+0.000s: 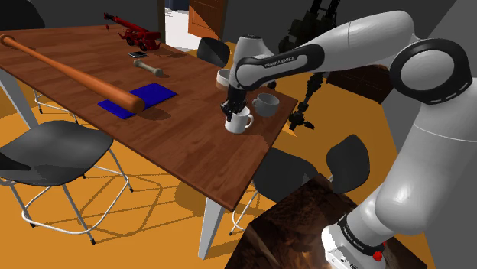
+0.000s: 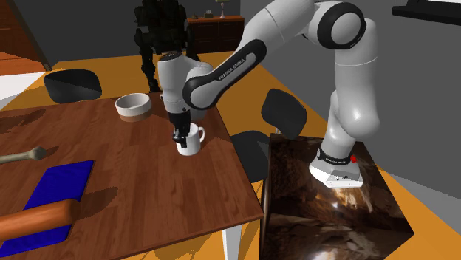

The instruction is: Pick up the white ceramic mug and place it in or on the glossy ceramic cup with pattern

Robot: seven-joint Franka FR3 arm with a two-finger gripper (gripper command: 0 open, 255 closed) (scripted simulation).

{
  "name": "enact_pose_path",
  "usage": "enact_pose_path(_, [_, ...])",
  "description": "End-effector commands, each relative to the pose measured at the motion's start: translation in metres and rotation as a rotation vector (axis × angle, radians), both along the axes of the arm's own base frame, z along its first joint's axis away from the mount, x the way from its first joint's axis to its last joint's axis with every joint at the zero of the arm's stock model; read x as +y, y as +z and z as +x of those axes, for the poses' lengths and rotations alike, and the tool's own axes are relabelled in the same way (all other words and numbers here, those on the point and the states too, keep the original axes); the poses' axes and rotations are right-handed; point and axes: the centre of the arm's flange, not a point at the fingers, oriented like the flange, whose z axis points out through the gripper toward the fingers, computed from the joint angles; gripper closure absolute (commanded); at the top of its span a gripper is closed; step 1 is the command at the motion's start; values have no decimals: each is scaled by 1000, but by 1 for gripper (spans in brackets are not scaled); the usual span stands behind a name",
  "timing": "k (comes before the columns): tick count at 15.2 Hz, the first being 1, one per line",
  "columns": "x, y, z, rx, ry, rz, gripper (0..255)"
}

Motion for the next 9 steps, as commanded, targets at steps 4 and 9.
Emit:
enact_pose_path(4, [1,25,1,0,0,0,255])
enact_pose_path(9, [1,51,1,0,0,0,255])
